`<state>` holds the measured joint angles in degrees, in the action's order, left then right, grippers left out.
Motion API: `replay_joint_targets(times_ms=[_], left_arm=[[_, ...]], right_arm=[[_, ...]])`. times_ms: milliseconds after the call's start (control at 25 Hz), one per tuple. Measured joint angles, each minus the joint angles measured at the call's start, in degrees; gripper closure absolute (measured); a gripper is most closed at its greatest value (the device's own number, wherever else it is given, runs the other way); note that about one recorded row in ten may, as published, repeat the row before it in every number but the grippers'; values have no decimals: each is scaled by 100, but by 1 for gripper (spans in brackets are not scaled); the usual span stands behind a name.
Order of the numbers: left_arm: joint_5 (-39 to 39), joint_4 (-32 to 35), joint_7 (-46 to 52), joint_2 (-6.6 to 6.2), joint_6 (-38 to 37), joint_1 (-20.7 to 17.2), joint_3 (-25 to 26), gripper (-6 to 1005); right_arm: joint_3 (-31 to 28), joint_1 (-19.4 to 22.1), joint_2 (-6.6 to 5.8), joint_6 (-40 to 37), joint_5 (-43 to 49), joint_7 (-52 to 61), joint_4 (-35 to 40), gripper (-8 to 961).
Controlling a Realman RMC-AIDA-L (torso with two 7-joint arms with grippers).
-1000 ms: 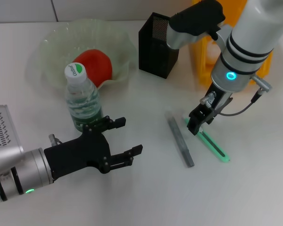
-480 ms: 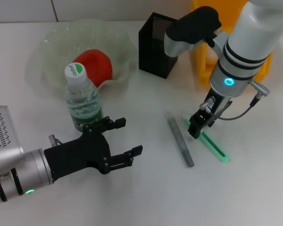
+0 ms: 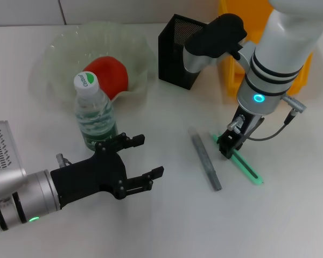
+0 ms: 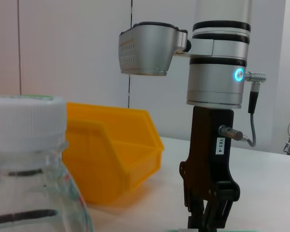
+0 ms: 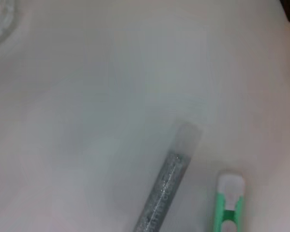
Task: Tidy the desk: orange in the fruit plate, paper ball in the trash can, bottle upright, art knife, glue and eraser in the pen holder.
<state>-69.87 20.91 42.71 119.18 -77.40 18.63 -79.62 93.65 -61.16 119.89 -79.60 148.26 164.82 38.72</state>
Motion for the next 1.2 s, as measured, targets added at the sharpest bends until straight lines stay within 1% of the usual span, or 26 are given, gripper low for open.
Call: replay_joint_targets(times_ms=[200, 320, 560, 760, 800, 880, 920, 960, 1000, 1040, 1080, 1120, 1160, 1200], left_arm=[[7, 0, -21, 0, -3, 0, 1, 197], [10, 1, -22, 0, -3, 4, -1, 197], [71, -5, -31, 0, -5, 24, 0, 197], [80, -8, -34, 0, -8, 21, -1, 197], [80, -9, -34, 0, -10, 23, -1, 197], [80, -9, -35, 0, -16, 28, -1, 197], [80, -9, -35, 0, -17, 27, 0, 197], [80, -9, -35, 0, -17, 27, 0, 197], [80, -9, -35, 0, -17, 23, 0, 197], [80, -9, -35, 0, -17, 23, 0, 197], [80, -9, -35, -1, -17, 21, 0, 197], [80, -9, -35, 0, -17, 12, 0, 197], [80, -9, -35, 0, -17, 12, 0, 197], [80, -9, -35, 0, -16, 1, 0, 197]], right_arm=[[5, -3, -1, 53, 0, -1, -38, 697], [29, -3, -1, 59, 0, -2, -35, 779], [65, 27, 0, 6, 1, -2, 97, 779], [8, 156, -11, -96, 11, 66, 472, 779], [-62, 271, -28, -180, 33, 101, 765, 779], [-119, 328, -34, -223, 49, 108, 905, 779], [-363, 502, -47, -294, 119, 118, 1301, 779], [-363, 502, -47, -294, 119, 118, 1301, 779], [-688, 668, -51, -341, 209, 120, 1744, 779], [-688, 668, -51, -341, 209, 120, 1744, 778], [-861, 778, -51, -367, 248, 120, 2042, 778], [-1150, 989, -52, -374, 289, 119, 2606, 778], [-1150, 989, -52, -374, 289, 119, 2606, 778], [-1434, 1241, -58, -254, 294, 75, 3240, 778]])
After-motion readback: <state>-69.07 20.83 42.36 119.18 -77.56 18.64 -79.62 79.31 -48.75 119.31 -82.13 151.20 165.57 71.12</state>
